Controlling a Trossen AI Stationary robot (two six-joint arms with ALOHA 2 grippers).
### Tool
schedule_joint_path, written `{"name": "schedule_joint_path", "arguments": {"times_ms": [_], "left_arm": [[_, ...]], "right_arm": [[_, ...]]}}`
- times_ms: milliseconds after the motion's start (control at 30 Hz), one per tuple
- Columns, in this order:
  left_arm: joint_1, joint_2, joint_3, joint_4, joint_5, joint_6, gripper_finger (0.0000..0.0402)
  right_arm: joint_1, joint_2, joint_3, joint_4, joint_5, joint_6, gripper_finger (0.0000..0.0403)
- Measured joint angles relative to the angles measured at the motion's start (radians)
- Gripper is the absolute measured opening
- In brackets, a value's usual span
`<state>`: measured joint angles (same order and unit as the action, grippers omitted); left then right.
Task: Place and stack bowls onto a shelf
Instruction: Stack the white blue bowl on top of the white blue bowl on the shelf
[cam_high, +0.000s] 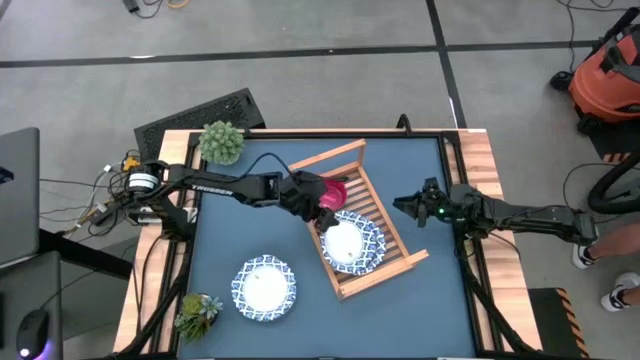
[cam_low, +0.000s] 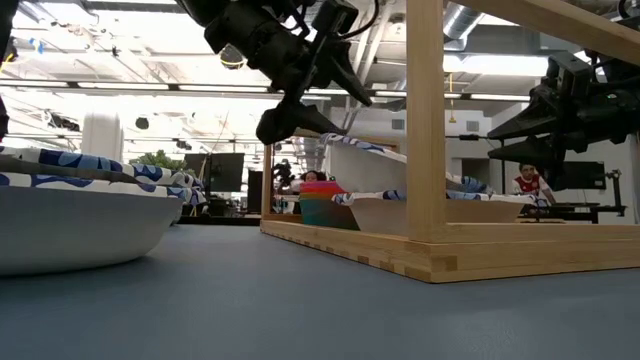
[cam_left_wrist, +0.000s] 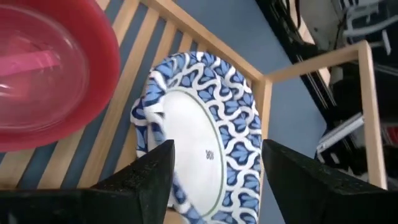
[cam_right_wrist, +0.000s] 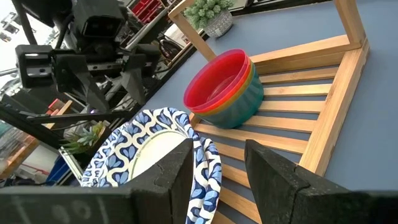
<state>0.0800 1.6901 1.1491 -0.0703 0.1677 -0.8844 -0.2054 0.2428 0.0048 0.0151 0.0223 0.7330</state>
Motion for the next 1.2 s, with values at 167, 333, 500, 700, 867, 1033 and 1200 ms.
{"name": "schedule_joint_path", "arguments": {"times_ms": [167,333,500,700,867,1033,1200], "left_arm": [[0.020,0.000,0.074,-0.197,0.042,0.077,0.0226],[0.025,0.000,0.155,-0.480,0.081,0.138,0.0211],[0.000,0.000,0.185,-0.626,0.105,0.165,0.0144],[-0.024,0.014,0.185,-0.633,0.031,0.134,0.0021],[-0.026,0.032,0.187,-0.534,-0.006,0.134,0.0006],[-0.015,0.096,0.184,-0.488,0.034,0.150,0.0001],[0.004,0.130,0.184,-0.384,0.080,0.151,0.0000]], "right_arm": [[0.000,0.000,0.000,0.000,0.000,0.000,0.0171],[0.000,0.000,0.000,0.000,0.000,0.000,0.0171],[0.000,0.000,0.000,0.000,0.000,-0.008,0.0171],[0.000,0.000,0.000,0.000,0.000,-0.008,0.0171],[0.000,0.000,0.000,0.000,0.001,-0.007,0.0171],[0.000,-0.001,0.000,0.000,0.000,0.000,0.0171],[0.001,0.010,0.000,0.000,0.000,0.007,0.0171]]}}
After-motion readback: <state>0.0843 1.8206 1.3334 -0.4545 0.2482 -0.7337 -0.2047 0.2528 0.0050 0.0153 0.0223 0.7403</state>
